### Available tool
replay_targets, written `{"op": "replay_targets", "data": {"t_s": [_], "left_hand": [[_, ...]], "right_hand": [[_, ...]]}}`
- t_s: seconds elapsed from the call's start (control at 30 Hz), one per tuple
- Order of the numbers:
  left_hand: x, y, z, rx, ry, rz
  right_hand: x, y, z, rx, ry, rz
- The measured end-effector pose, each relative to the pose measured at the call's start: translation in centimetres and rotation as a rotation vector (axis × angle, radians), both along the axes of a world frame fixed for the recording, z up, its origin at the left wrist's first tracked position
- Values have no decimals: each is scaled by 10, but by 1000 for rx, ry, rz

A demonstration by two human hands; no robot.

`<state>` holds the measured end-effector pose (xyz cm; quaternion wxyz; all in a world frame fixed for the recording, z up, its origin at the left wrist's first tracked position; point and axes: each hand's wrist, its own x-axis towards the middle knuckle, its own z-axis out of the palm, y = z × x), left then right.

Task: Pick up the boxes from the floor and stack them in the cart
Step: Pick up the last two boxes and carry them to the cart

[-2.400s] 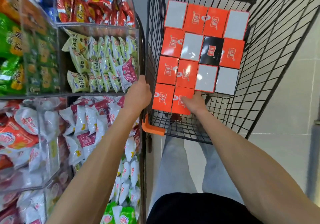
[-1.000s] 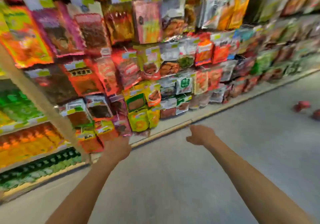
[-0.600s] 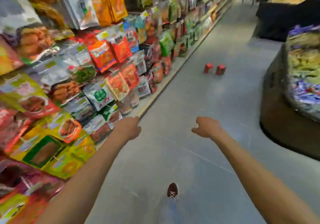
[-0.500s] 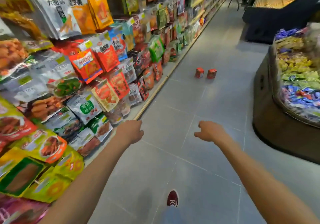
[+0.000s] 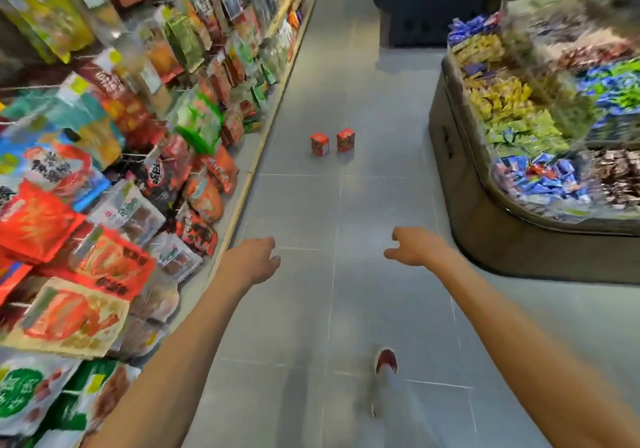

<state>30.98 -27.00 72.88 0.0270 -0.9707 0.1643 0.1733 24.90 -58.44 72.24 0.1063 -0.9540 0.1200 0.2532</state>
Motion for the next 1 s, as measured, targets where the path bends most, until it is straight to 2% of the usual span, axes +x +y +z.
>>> {"op": "replay_targets", "data": {"t_s": [0.23,0.5,0.8,1.0], "left_hand": [[179,-81,-19,-24,82,45],[379,-148,-21,-89,68,155],[632,-211,-61,-95,127,72],[782,-260,-71,-23,174,-16]], "right_hand": [[177,-84,-21,62,120,26],[404,-148,-6,-6,86,114],[639,-197,-30,-2,121,96],[776,-225,-35,-3,158,63]]}}
